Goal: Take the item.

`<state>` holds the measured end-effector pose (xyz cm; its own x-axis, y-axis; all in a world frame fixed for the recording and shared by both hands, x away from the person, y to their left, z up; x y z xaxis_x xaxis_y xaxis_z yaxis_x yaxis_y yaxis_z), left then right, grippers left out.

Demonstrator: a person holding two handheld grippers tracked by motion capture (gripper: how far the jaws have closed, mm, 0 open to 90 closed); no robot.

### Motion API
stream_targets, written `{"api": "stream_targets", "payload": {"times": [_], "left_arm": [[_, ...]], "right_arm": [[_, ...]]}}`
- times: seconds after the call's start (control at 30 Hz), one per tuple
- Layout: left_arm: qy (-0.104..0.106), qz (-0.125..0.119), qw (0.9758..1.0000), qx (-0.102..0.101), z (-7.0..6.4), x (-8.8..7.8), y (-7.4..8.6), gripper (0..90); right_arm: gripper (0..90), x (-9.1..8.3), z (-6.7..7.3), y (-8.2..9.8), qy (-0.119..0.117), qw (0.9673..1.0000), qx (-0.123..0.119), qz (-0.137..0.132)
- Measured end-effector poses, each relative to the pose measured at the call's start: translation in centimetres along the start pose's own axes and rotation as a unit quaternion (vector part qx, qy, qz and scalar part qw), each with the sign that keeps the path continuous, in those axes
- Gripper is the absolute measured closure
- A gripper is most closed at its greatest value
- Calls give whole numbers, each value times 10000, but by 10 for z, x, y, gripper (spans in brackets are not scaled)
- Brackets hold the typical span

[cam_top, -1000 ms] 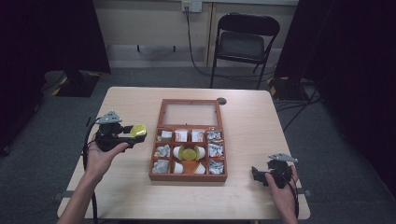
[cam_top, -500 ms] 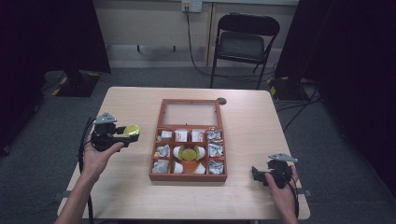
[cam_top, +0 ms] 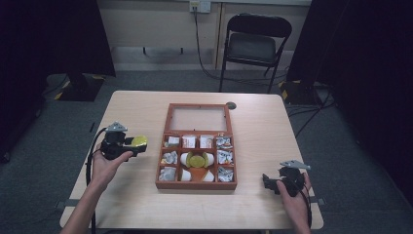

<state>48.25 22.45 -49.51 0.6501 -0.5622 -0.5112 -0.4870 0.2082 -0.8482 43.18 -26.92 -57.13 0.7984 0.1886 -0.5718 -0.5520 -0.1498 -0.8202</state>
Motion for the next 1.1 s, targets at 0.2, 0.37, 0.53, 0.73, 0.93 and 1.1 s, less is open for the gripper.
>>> {"api": "stream_targets", "payload": {"times": [0.2, 0.37, 0.53, 0.73, 0.93, 1.1], "left_arm": [[25, 154, 9998, 91, 0, 9, 9, 382], [35, 276, 9996, 105, 0, 16, 17, 382], [36, 430, 9988, 222, -4, 23, 23, 382], [-3, 578, 9975, 401, -8, 26, 26, 382], [-7, 662, 9972, 347, -7, 29, 31, 382], [-14, 810, 9958, 419, -9, 36, 38, 382]], "right_arm": [[0, 0, 0, 0, 2, 10000, -3, 4], [0, 0, 0, 0, -2, 10000, 3, 2], [0, 0, 0, 0, -3, 10000, 2, 1], [0, 0, 0, 0, -4, 10000, 2, 1], [0, 0, 0, 0, -5, 10000, 2, 1], [0, 0, 0, 0, -5, 10000, 2, 1]]}}
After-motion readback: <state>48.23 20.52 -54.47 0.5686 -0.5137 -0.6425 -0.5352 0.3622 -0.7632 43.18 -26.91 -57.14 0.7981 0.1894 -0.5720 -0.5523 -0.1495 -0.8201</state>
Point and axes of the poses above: each handheld gripper's, and its own axes: x roughly forward along the jaws, y roughly out of its underside, z roughly to its left, the point moved 10 cm from there along x, roughly forward along the jaws, and after that the axes turned 10 degrees about -z, right-handed, at the moved point
